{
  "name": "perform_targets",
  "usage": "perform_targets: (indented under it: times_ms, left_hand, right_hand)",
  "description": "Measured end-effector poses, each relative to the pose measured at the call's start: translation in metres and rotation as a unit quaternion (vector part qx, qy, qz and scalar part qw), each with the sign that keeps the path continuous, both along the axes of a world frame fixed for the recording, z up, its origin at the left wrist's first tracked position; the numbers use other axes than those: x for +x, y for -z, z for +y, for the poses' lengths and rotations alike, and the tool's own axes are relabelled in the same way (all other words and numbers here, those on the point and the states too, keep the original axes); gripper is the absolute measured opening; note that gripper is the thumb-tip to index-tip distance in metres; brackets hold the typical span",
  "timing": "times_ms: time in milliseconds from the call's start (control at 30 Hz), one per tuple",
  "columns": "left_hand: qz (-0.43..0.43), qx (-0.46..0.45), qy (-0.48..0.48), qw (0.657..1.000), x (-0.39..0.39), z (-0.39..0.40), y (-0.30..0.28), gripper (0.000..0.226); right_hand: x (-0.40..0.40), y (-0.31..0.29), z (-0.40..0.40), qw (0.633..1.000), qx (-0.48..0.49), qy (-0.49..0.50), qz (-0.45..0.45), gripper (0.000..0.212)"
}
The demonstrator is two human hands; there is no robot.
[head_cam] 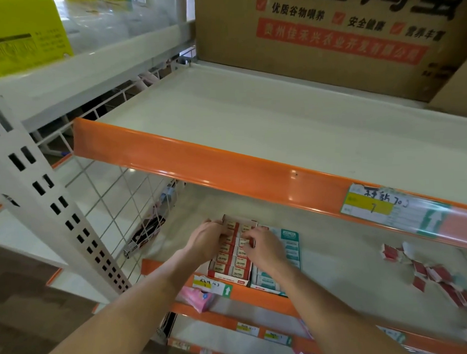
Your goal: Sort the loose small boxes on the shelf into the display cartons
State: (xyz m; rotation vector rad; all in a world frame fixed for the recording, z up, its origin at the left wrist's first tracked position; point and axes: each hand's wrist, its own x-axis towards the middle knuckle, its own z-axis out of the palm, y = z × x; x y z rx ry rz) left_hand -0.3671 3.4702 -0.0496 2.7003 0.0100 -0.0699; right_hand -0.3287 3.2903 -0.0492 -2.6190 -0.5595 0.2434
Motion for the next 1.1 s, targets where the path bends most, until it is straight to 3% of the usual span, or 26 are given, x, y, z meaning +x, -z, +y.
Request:
perform_targets:
  times_ms: [233, 433, 600, 833, 1100]
  left_hand:
    - [-0.026, -0.012, -0.048, 0.998, -0.002, -0.005, -0.004, 0.025]
    - [-0.049, -0.064, -0.096, 0.992, -0.006, -0.003, -0.007, 0.052]
    - [-0.088, -0.089, -0.142, 0.982, -0.009, 0.001, -0.005, 0.047]
    - [-0.104, -0.062, -0.110, 0.987, -0.025, -0.013, -0.003, 0.043]
    - [-0.097, -0.063, -0.039, 0.993, -0.021, -0.064, -0.009, 0.045]
  right_hand:
    - [-0.007, 0.002, -0.001, 0.998, -0.038, -0.024, -0.046, 0.032]
    - [-0.017, 0.007, -0.005, 0.997, -0.033, -0.022, -0.062, 0.043]
    - [-0.026, 0.009, -0.009, 0.997, -0.024, -0.022, -0.066, 0.047]
    - [-0.035, 0.010, -0.012, 0.998, 0.019, -0.005, -0.067, 0.045]
    - [-0.036, 0.006, -0.047, 0.991, 0.074, 0.083, -0.075, 0.032]
